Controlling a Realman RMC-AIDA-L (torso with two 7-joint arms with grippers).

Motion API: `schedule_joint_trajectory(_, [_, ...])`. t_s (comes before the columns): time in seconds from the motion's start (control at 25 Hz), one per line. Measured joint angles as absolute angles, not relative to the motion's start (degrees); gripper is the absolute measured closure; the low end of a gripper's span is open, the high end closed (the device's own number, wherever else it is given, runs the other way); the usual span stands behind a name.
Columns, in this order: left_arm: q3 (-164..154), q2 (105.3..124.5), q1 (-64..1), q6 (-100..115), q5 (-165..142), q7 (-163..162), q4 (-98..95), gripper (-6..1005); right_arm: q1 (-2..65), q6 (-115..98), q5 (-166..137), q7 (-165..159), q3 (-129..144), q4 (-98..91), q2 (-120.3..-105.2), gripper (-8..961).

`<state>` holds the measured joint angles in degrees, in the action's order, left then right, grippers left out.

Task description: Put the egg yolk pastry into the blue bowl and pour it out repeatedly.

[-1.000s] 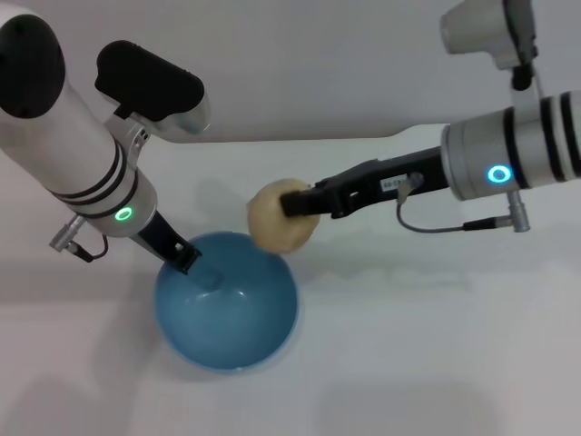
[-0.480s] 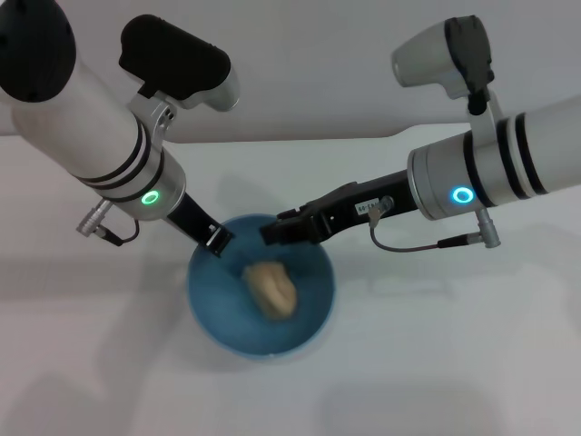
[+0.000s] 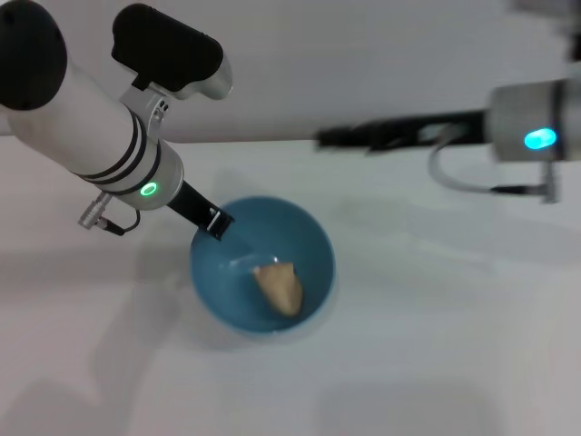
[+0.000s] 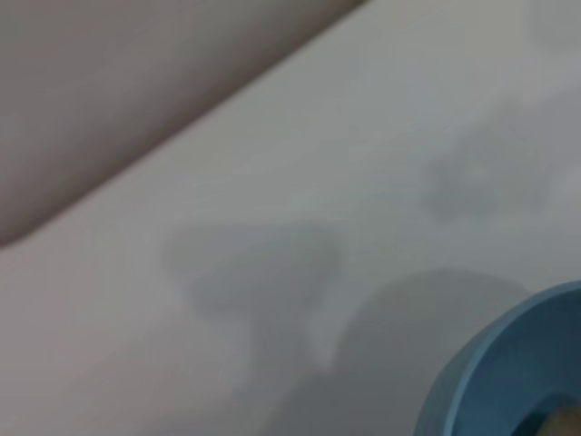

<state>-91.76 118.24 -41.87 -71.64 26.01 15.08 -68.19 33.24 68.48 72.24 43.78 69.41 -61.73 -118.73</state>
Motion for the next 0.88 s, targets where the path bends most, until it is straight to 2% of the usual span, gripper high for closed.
schedule_joint_trajectory(0.16, [-95.9, 118.2, -39.5, -63.0, 25.9, 15.1, -68.9, 981, 25.7, 62.7, 73.4, 44.1, 58.9, -63.5, -118.55, 639])
schedule_joint_trajectory(0.44, [-105.3, 118.35, -35.3, -48.5, 25.9, 15.1, -72.2, 981, 18.8, 60.2, 73.1, 46.9, 48.9, -58.6, -118.43, 639])
schedule_joint_trajectory(0.56, [-107.4, 118.37, -33.7, -43.1, 25.9, 15.1, -73.3, 981, 16.9, 60.2, 73.1, 47.6, 45.2, -56.2, -118.43, 639])
schedule_joint_trajectory(0.88, [-122.5, 118.52, -23.2, -3.7, 17.3, 15.7, -72.6, 982, 14.6, 60.6, 73.4, 47.7, 39.1, -52.7, -118.39, 639])
